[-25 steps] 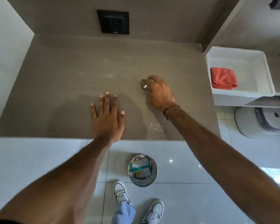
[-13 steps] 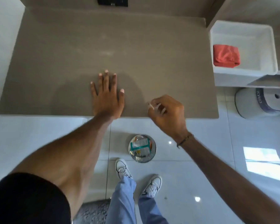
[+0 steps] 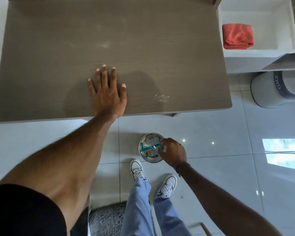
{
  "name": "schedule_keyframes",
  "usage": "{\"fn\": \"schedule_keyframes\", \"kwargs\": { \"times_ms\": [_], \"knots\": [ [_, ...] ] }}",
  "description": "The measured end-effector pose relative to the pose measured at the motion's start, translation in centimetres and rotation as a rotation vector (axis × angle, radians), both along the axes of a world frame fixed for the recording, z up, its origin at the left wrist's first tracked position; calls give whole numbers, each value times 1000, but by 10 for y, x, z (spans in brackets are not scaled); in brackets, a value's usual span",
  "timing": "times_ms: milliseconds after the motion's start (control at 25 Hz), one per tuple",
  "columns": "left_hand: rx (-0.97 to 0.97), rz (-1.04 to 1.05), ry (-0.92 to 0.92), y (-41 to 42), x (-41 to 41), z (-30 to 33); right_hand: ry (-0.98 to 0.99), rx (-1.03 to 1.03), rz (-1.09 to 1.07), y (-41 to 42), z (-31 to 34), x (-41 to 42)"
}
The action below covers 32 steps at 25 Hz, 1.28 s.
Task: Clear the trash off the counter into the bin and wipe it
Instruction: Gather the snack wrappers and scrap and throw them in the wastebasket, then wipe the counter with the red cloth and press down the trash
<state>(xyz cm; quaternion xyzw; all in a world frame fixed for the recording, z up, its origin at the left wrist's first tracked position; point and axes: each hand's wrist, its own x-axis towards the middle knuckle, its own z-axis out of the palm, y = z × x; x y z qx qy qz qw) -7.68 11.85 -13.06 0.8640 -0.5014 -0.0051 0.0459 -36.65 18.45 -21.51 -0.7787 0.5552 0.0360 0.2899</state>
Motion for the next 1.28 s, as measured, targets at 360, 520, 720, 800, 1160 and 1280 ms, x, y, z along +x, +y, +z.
{"fn": "schedule_keyframes", "kwargs": {
  "times_ms": [360,520,720,800,1160,1280],
  "knots": [
    [90,-35,99,3,-6,23,-135,-260,-170,-37,108,-3],
    [184,-5,270,-13,-7,65,-138,-314,-295,-83,180,-5],
    [87,-84,514,-75,-41,112,-176,-301,-424,-167,227,-20],
    [71,-138,550,-105,-67,118,-180,-297,-465,-204,236,-32],
    [31,-412,564,-293,-205,87,-194,-154,-629,-411,192,-110],
    [27,-521,415,-358,-242,75,-126,-3,-626,-463,161,-123]
  ]
}}
